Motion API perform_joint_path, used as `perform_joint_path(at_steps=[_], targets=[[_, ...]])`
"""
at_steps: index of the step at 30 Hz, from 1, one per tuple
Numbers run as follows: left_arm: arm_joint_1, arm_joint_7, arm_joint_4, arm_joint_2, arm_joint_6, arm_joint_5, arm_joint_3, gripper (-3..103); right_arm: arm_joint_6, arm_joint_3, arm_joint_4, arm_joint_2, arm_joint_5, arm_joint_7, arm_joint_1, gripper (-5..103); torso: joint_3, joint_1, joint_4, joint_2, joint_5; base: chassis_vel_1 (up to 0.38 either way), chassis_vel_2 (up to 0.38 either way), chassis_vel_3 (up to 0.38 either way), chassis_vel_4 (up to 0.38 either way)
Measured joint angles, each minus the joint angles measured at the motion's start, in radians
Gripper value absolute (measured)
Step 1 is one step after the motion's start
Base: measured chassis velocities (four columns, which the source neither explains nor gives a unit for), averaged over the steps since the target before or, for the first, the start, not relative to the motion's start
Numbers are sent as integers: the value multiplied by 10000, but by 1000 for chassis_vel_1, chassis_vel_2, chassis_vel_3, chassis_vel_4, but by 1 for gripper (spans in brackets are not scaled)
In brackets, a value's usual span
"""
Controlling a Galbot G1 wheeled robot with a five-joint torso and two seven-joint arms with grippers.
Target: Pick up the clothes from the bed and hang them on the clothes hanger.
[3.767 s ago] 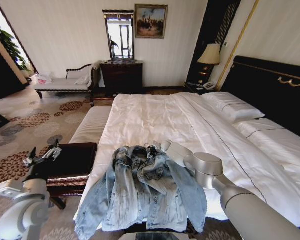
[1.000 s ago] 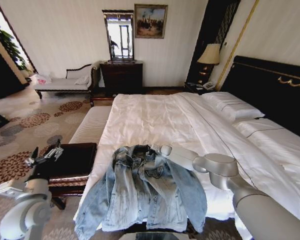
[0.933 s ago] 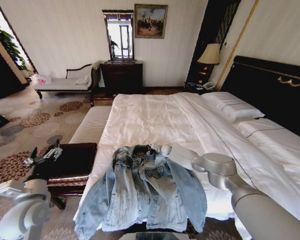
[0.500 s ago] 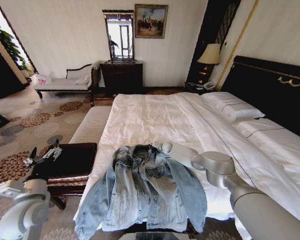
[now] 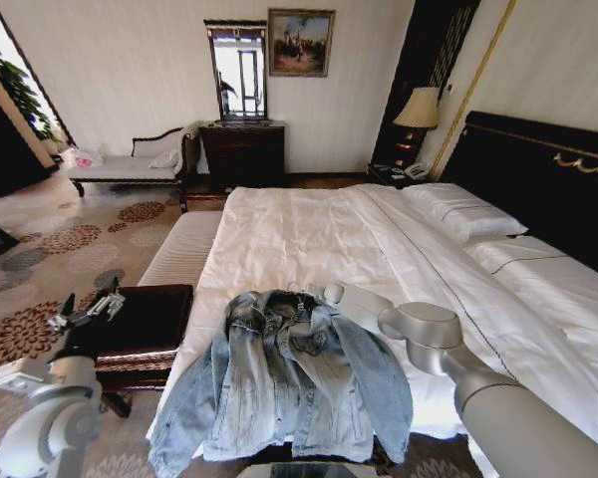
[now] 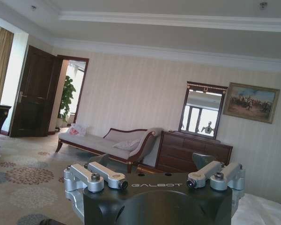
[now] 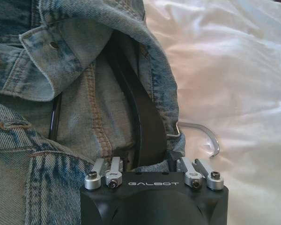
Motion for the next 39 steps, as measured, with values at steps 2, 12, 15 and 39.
perform_joint_path(at_steps=[2, 12, 15, 39], targets=[[7, 0, 3, 9, 0, -13, -32, 100, 52, 141, -277, 164, -139, -270, 1, 41, 0, 0, -1, 0, 0, 0, 0, 0, 0], [22, 0, 13, 33, -4, -30, -58, 100, 199, 703, -1107, 654, -819, -357, -99, 32, 0, -1, 0, 1, 0, 0, 0, 0, 0], [22, 0, 15, 42, -6, -34, -58, 100, 210, 761, -1207, 743, -898, -137, -166, 32, 0, -1, -1, 1, 0, 0, 0, 0, 0], [32, 0, -1, -24, -10, -16, -27, 100, 16, 843, -1318, 863, -846, -268, -191, 73, 1, 0, 2, 0, 2, 0, 0, 0, 0]])
